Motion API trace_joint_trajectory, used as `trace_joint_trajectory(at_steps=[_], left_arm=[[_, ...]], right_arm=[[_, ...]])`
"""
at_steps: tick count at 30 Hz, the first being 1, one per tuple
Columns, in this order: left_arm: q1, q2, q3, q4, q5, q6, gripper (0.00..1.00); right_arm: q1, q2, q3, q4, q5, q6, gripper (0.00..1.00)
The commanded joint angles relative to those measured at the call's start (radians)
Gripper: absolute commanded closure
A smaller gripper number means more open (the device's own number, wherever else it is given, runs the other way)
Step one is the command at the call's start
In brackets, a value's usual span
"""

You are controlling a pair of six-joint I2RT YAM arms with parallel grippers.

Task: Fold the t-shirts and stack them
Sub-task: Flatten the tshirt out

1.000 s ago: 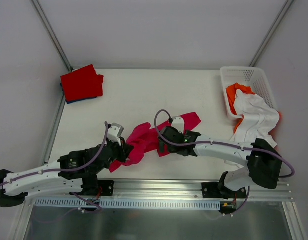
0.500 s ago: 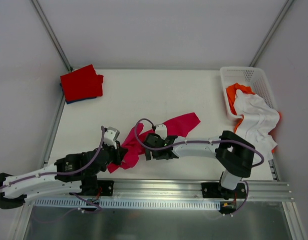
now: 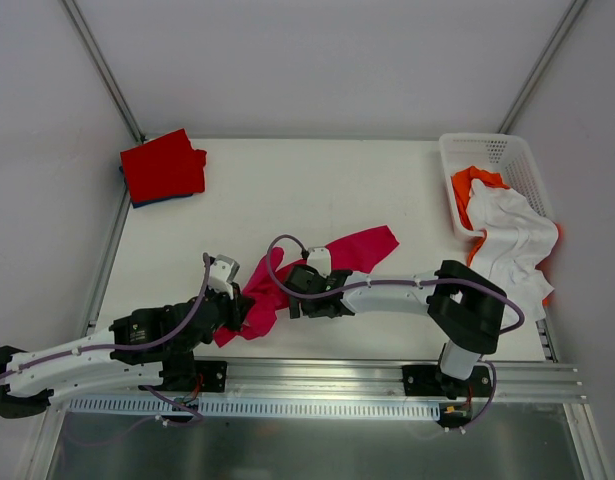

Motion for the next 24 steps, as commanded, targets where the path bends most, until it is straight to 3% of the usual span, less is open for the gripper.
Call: trace_joint_trajectory(at_steps=[1,4,11,18,20,23,24], left_arm=[[-0.001,0.005,0.004,0.011,-0.031,0.002,1.00],[0.001,-0.001,-0.001,0.011,-0.034,0.000,1.00],[0.001,-0.001,-0.001,0.011,-0.034,-0.001,1.00],[0.001,-0.003,-0.002,0.011,-0.031,-0.001,1.00],[0.001,-0.003,-0.002,0.011,-0.032,-0.003,1.00],[0.001,-0.001,-0.004,0.011,-0.031,-0.003,1.00],[0.001,-0.003,-0.004,0.011,-0.031,-0.003,1.00]], right_arm=[[0.011,-0.013,0.005,0.004,0.001,0.028,0.15],[0.014,-0.042,-0.007,-0.004,0.018,0.028,0.21],[0.017,-0.039,-0.015,0.002,0.010,0.028,0.54],[0.020,-0.041,-0.013,-0.007,0.015,0.028,0.63],[0.020,-0.041,-0.013,-0.009,0.016,0.028,0.82],[0.020,-0.032,-0.013,-0.010,0.015,0.028,0.99],[0.020,-0.030,-0.015,-0.010,0.013,0.027,0.99]])
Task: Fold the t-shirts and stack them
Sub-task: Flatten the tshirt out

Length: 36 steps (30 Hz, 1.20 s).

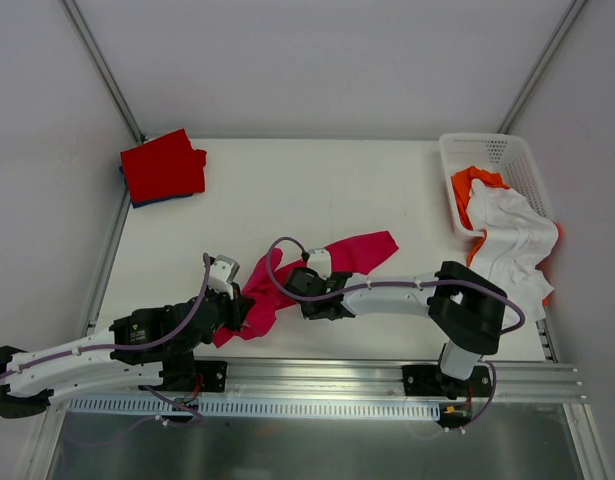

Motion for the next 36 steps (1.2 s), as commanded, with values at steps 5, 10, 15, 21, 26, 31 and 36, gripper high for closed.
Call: trace_joint_trajectory(at_steps=[5,10,15,21,26,31,36], left_arm=[[0.001,-0.002,-0.001,0.011,-0.030,-0.004,1.00],[0.001,-0.002,-0.004,0.011,-0.030,-0.004,1.00],[-0.001,-0.016,0.012,0.011,-0.018,0.011,1.00],[-0.001,-0.062,0.110,0.030,0.042,0.053,1.00],[0.001,-0.007,0.255,0.069,0.200,0.148,1.00],[0.001,0.073,0.423,0.112,0.537,0.270,1.00],[0.001,0.124,0.607,0.126,0.871,0.389,1.00]], right_arm=[[0.011,-0.026,-0.010,-0.011,0.005,0.019,0.99],[0.012,-0.091,-0.030,-0.065,0.040,0.021,0.99],[0.014,-0.292,-0.006,-0.252,0.193,0.002,1.00],[0.018,-0.609,0.088,-0.484,0.357,-0.077,0.99],[0.025,-0.850,0.174,-0.518,0.359,-0.171,0.99],[0.025,-0.936,0.333,-0.610,0.333,-0.266,1.00],[0.025,-1.008,0.548,-0.613,0.197,-0.370,1.00]])
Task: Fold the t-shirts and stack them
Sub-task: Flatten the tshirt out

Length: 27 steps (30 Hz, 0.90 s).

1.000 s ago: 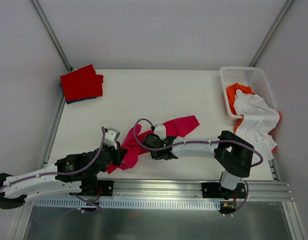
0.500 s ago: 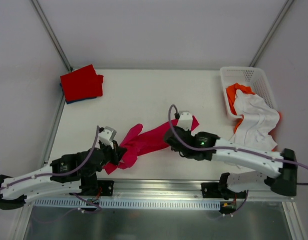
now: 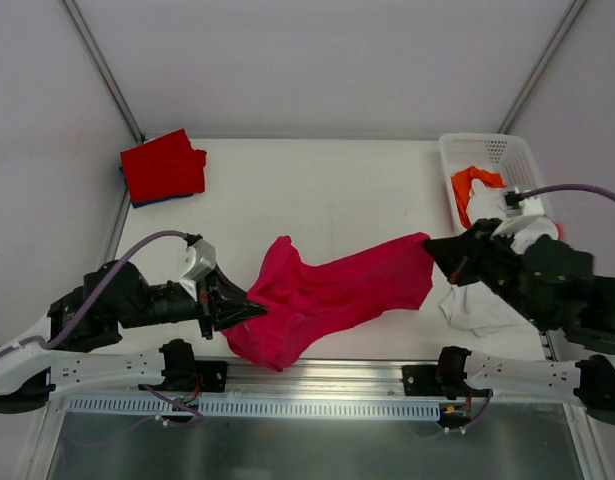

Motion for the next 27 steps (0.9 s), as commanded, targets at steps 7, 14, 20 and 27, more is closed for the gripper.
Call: trace_joint_trajectory(at_steps=[7,14,20,27], left_arm=[[0.000,-0.134,0.192,0.143,0.460,0.237,1.00],[0.000,-0.361,-0.061,0.193,-0.268,0.200,0.92],[0.000,-0.484,-0.381,0.230,-0.740,0.017,0.67],[0.000,-0.292,-0.600,0.229,-1.002,-0.287,0.01]], right_arm=[[0.005,-0.059,0.314,-0.061,-0.038,-0.208,0.99],[0.005,-0.093,0.170,-0.049,0.228,-0.206,1.00],[0.002,-0.058,-0.145,-0.049,0.408,-0.046,1.00],[-0.104,0.135,-0.471,-0.006,0.313,0.219,1.00]])
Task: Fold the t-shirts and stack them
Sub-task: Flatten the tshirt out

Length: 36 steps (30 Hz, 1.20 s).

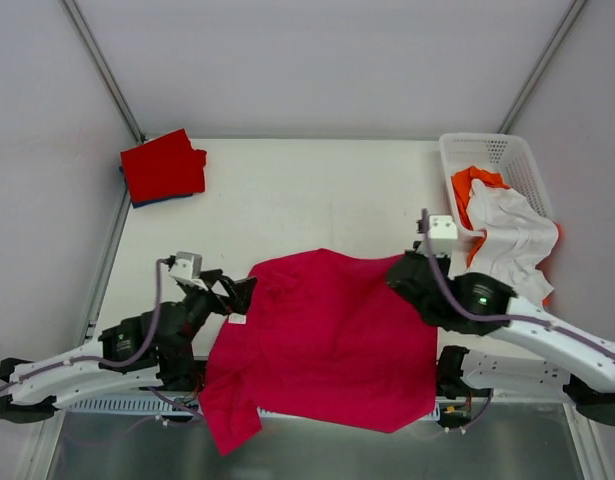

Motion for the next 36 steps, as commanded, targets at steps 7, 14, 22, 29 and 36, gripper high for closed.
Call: trace_joint_trajectory(at_steps=[7,14,22,29,36], left_arm=[[0.001,0.280,0.009,0.021,-0.248,-0.232,0.01],[0.002,0.465,0.132,0.049,-0.148,-0.250,0.01],[0.116,0.902,0.170,0.551,0.516,-0.204,0.01],[0.255,1.102,0.357,0.263,0.796,-0.049,0.01],[0.292,1.151,0.357,0.141,0.737,-0.029,0.01]], right_arm=[[-0.144,0.187,-0.261,0.133,-0.075,0.177,1.00],[-0.169,0.183,-0.287,0.193,-0.098,0.145,0.99],[-0.175,0.215,-0.292,0.210,-0.135,0.143,1.00],[-0.178,0.119,-0.361,0.217,-0.167,0.158,1.00],[-0.178,0.091,-0.390,0.220,-0.198,0.182,1.00]])
